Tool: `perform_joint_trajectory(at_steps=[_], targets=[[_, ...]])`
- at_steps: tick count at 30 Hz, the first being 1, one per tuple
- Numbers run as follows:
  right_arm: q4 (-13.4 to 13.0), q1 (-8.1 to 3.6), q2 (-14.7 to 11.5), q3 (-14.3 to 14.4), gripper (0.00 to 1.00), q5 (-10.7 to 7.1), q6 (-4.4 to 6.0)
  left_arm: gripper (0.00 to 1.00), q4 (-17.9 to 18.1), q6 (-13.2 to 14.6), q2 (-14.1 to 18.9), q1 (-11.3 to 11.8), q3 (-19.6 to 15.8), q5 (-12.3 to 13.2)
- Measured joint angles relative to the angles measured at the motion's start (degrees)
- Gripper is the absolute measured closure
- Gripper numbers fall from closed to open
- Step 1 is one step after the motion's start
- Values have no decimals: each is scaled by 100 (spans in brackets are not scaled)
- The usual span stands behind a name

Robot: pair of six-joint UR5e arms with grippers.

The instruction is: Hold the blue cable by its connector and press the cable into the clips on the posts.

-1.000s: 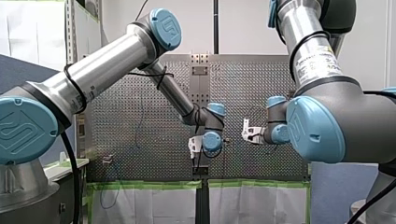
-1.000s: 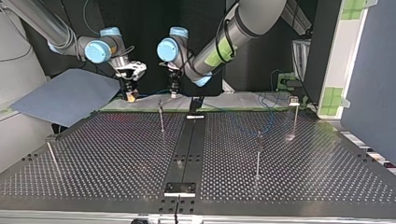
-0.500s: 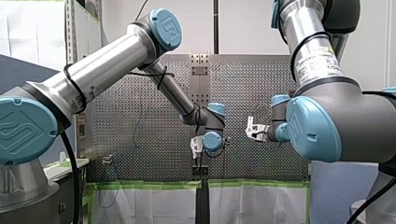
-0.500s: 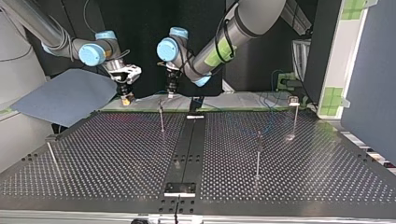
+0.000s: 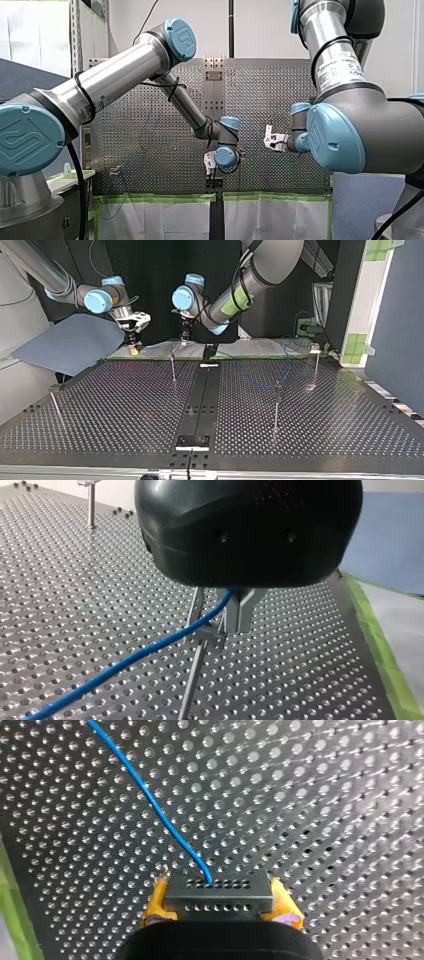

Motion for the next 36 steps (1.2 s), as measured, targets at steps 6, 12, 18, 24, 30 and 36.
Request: perform_joint_trajectory(at_steps=[6,12,18,24,30,36], targets=[[-17,-37,100,-86,100,0,26,100,11,-2,-2,57,23,99],[-10,-49,307,-282,100,-35,67,100,14,-2,-2,96,42,156],[-7,-48,384,-417,100,-60,84,100,-27,-2,-56,131,184,201],[-4,-51,394,-499,100,-68,88,100,-222,-6,-223,156,484,213],[-21,-48,406,-542,100,-68,88,100,-261,-7,-246,229,711,220],[-14,-46,414,-603,100,-80,89,100,-285,-7,-305,311,794,266]])
